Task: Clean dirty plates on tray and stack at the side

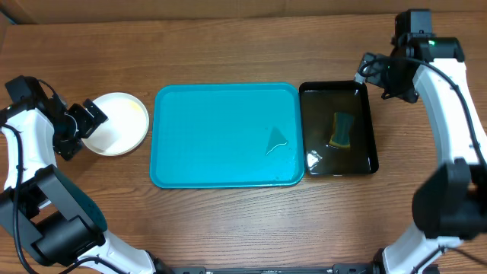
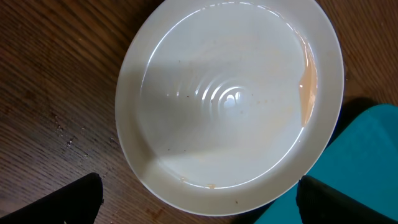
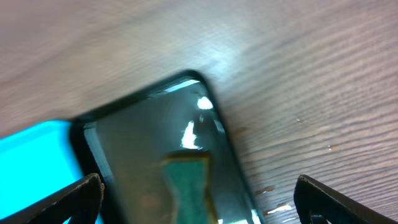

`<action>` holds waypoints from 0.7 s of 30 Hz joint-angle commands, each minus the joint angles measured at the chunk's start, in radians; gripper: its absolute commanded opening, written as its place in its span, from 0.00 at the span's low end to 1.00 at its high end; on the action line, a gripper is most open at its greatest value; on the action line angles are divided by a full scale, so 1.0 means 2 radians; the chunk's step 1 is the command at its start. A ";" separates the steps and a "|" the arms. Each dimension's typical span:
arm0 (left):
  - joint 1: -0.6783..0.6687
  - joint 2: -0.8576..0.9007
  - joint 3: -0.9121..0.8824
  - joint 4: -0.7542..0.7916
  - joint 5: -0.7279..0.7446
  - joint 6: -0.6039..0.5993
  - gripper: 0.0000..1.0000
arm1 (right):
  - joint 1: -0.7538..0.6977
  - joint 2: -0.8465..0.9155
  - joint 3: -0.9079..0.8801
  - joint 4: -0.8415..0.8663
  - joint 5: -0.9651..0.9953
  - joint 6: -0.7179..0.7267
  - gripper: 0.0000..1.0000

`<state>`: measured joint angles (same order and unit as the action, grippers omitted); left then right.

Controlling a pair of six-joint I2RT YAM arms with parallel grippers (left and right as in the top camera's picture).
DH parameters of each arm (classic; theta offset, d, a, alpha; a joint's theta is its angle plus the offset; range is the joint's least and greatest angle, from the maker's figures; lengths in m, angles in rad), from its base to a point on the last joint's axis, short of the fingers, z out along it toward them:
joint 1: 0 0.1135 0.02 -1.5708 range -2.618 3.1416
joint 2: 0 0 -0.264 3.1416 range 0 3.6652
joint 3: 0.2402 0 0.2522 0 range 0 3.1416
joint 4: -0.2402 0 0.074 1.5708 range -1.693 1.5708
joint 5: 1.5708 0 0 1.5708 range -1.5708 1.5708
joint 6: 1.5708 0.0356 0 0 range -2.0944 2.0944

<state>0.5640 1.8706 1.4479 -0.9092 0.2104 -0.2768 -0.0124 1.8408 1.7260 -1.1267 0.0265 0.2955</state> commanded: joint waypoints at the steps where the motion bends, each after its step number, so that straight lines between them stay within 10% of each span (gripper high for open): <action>1: -0.002 0.007 -0.003 0.001 0.009 0.013 1.00 | 0.032 -0.094 0.004 0.002 0.003 0.004 1.00; 12: -0.002 0.007 -0.003 0.001 0.009 0.013 1.00 | 0.168 -0.286 0.004 0.003 0.006 0.004 1.00; 21: -0.002 0.007 -0.003 0.001 0.009 0.013 1.00 | 0.204 -0.449 -0.090 0.220 0.022 -0.007 1.00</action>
<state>0.5640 1.8706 1.4479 -0.9089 0.2138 -0.2764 0.4000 1.0409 1.6363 -0.7555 0.0463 0.2874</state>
